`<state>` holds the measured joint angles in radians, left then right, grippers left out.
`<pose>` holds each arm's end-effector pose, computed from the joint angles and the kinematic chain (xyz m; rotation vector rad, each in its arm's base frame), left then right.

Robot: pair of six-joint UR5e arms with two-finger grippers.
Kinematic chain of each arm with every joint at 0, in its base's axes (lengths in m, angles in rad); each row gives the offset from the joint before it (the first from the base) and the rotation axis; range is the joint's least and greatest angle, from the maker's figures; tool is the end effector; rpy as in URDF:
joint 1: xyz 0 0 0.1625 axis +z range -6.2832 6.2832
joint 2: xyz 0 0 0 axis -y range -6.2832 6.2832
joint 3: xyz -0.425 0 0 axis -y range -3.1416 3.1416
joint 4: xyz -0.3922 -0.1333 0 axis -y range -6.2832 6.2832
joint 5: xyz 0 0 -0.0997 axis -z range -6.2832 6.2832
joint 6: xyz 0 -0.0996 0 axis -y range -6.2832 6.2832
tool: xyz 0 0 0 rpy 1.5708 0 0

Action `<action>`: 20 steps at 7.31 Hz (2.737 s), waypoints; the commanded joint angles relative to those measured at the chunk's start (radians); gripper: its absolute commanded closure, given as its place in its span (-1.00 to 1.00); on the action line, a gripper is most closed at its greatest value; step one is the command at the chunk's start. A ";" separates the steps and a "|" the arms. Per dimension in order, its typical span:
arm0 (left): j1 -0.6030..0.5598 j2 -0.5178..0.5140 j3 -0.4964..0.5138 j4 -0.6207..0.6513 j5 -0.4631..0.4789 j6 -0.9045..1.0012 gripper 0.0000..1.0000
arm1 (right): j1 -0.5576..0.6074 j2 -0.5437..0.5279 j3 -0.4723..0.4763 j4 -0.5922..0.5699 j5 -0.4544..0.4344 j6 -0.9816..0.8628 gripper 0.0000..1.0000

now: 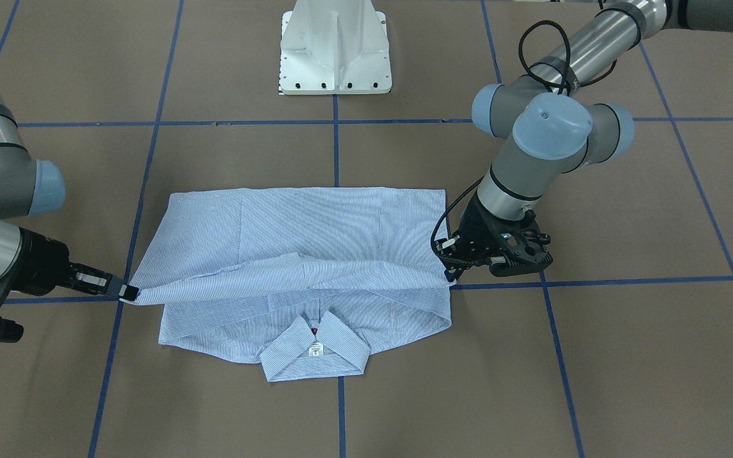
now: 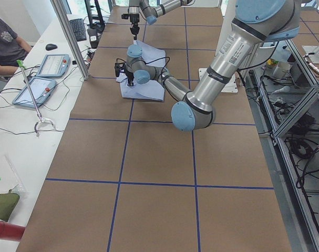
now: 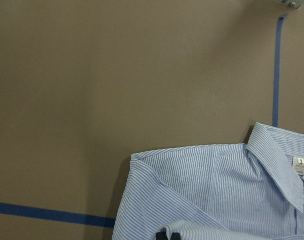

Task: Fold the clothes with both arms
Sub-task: 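Lay the hem down near the collar and open both grippers, then lower the right gripper to the folded shirt's side edge and grasp it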

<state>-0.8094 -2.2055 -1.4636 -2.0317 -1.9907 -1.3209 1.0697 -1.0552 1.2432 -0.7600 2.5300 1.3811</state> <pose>0.4308 -0.5864 0.2741 0.1599 1.0368 -0.3001 -0.2894 -0.6361 0.4061 -0.1656 -1.2488 0.2829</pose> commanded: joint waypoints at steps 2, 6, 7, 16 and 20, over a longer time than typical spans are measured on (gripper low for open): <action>-0.010 0.016 0.006 0.011 0.000 0.020 1.00 | -0.016 0.012 -0.007 -0.015 -0.031 -0.002 1.00; -0.014 0.033 -0.004 0.013 -0.003 0.019 1.00 | -0.036 0.027 -0.007 -0.013 -0.048 -0.002 1.00; -0.013 0.027 -0.006 0.013 -0.003 0.016 1.00 | -0.036 0.029 -0.007 -0.012 -0.046 -0.002 0.95; -0.027 0.036 -0.093 0.054 -0.016 0.006 -0.98 | -0.153 -0.201 0.231 0.001 -0.101 0.015 -1.00; -0.027 0.036 -0.130 0.093 -0.013 0.005 -0.98 | -0.309 -0.261 0.291 -0.005 -0.246 0.012 -1.00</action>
<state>-0.8358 -2.1691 -1.5763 -1.9553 -2.0036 -1.3161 0.7841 -1.3102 1.5305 -0.7631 2.3112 1.3941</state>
